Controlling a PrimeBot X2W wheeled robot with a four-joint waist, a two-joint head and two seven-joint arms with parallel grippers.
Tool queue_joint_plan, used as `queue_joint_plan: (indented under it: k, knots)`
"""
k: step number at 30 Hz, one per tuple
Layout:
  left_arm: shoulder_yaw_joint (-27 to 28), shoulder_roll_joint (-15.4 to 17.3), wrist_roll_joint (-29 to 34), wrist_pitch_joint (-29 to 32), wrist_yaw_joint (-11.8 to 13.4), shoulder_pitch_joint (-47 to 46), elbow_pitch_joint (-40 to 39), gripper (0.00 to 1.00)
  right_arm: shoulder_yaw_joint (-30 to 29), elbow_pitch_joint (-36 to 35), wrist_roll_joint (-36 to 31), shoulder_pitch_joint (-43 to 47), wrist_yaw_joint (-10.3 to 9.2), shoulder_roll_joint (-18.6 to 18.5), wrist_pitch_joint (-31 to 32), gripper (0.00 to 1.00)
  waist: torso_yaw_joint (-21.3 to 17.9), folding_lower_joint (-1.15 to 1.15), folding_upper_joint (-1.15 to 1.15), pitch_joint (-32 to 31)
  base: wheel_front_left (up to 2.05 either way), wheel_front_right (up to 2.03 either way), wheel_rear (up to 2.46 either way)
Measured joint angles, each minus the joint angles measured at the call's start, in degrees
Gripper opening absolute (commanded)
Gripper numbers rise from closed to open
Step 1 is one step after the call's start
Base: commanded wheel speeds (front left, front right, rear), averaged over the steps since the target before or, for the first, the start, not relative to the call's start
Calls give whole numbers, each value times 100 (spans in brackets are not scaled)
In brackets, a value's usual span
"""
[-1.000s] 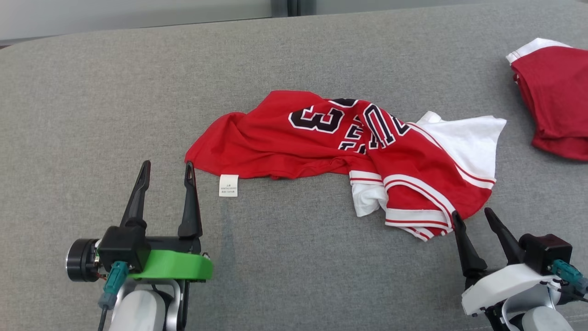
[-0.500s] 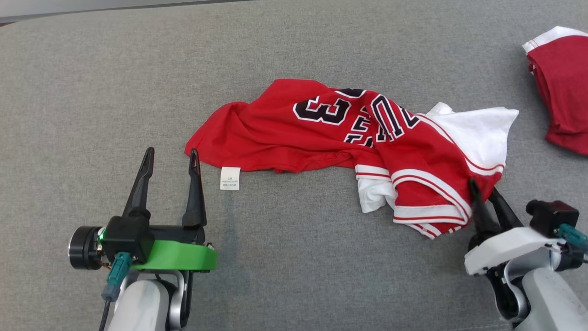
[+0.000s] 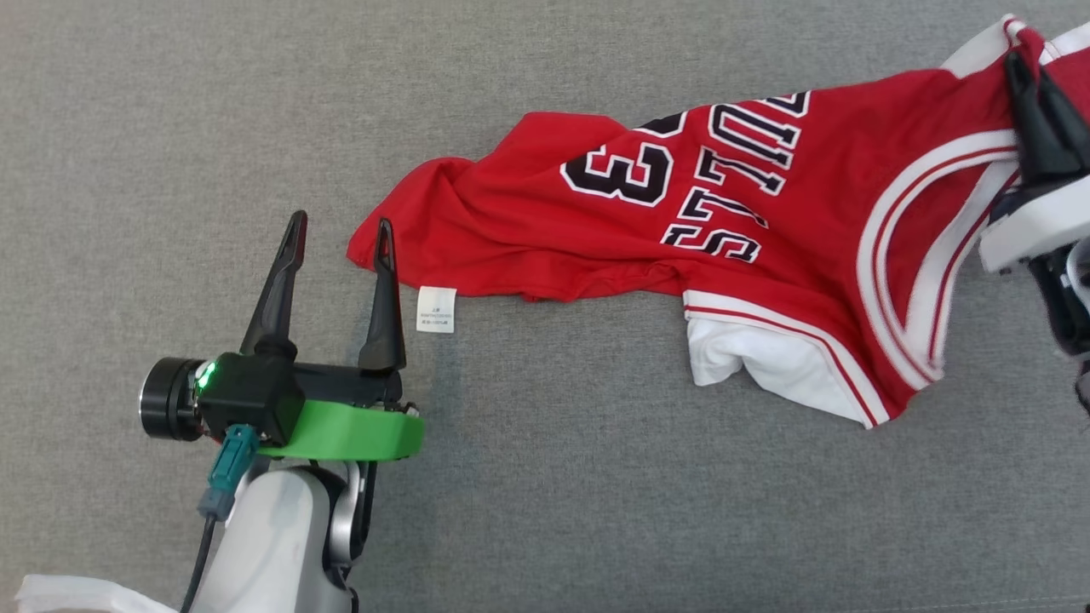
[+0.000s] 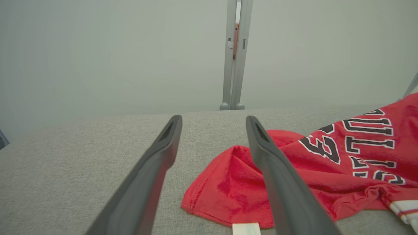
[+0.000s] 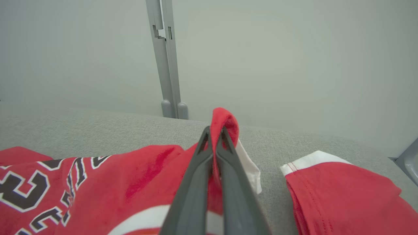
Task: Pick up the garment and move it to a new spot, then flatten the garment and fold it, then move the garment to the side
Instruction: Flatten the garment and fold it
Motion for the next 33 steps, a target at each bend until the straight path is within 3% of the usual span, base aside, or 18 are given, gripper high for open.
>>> queue_joint_plan:
  k: [7,8,9,10,17,25,33]
  knots:
    - [-107,-68,-3,0,-22,-225,-57,100,534,731,51,-1037,1,-466,-244,0,304,0,0,295,0,0,0]
    - [-109,-70,-3,0,-21,-227,-56,100,605,835,77,-1126,1,-469,-271,14,331,0,0,326,0,0,0]
    - [-119,-75,-3,0,-20,-230,-52,100,686,991,93,-1208,1,-482,-287,51,363,0,0,361,0,0,0]
    - [-126,-77,-3,0,-18,-232,-47,100,738,1136,112,-1250,0,-486,-299,100,391,0,0,389,0,0,0]
    - [-52,-97,-4,0,29,-169,30,100,492,1382,107,-1067,0,-350,-409,100,388,0,0,364,0,0,0]
    - [193,-31,24,0,53,187,100,100,-487,-303,-294,594,1,279,-416,100,137,0,0,-3,0,0,0]
    - [289,34,32,0,51,478,169,100,-793,-1694,-604,2433,0,1085,-417,100,-74,0,0,-485,0,0,0]
